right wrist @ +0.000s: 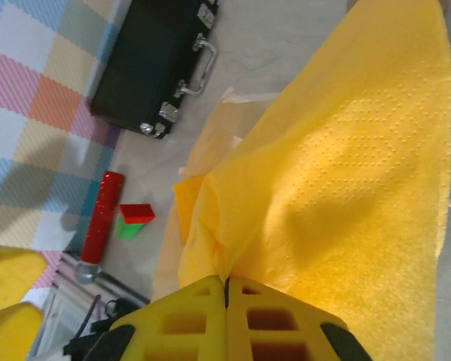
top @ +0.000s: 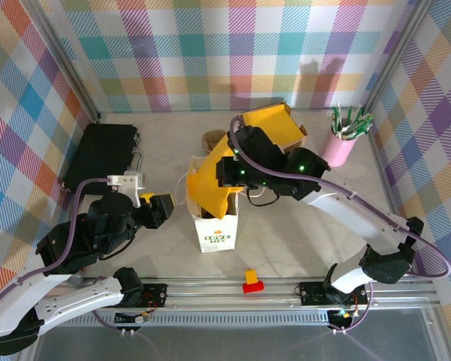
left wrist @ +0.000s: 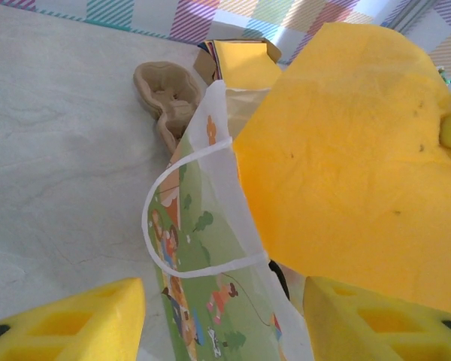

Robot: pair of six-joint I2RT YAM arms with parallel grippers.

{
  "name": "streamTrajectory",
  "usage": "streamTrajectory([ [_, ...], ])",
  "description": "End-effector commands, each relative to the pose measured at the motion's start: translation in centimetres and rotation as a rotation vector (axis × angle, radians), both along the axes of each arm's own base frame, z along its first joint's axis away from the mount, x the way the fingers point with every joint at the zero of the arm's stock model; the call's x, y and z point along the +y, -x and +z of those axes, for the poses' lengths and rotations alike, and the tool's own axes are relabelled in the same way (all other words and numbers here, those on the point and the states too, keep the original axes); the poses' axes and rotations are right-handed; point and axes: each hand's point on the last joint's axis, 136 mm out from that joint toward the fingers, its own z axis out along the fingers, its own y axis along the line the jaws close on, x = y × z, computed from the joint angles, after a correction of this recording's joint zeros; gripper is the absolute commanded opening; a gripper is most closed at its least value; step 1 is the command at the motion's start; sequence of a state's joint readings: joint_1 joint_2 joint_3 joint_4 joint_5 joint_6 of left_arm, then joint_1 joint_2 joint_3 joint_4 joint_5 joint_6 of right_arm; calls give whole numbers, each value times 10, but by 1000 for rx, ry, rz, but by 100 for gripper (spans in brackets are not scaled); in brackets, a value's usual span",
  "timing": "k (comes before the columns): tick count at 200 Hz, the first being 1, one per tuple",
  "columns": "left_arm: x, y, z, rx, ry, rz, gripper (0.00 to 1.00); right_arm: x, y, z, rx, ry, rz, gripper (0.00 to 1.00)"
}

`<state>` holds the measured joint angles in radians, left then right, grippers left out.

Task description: Pack the takeout coffee

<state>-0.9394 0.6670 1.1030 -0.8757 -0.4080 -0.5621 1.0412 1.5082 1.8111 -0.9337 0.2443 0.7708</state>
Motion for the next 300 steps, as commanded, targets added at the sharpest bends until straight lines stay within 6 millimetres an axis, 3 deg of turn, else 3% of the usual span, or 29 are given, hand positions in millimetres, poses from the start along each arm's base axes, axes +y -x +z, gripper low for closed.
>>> streamTrajectory([
  [1, 0, -1, 1, -1, 26, 12, 57, 5, -6, -21, -3, 87, -42, 0],
  [45, 3, 0, -2, 4, 23, 22, 57, 20, -7, -67, 44, 259, -20, 0],
  [108, 8, 1, -6, 10, 20, 34, 57, 29, -5, -108, 108, 339, 3, 0],
  [139, 10, 2, -8, 11, 17, 39, 57, 30, -3, -111, 118, 340, 11, 0],
  [157, 12, 3, -9, 12, 12, 42, 57, 29, -3, -111, 114, 338, 13, 11],
  [167, 13, 3, -9, 12, 10, 43, 57, 30, -3, -107, 109, 335, 20, 25],
  [191, 16, 3, -7, 4, 10, 51, 58, 32, -3, -86, 75, 304, 40, 36],
  [208, 17, 3, -6, -1, 8, 55, 58, 32, -5, -61, 23, 274, 61, 50],
  [232, 19, 2, -1, -15, 3, 64, 58, 30, -8, -28, -53, 239, 82, 59],
  [272, 27, -1, 10, -54, -19, 89, 59, 21, -9, 25, -195, 165, 114, 65],
  [300, 29, -4, 17, -82, -38, 103, 60, 6, -13, 49, -273, 149, 99, 67],
])
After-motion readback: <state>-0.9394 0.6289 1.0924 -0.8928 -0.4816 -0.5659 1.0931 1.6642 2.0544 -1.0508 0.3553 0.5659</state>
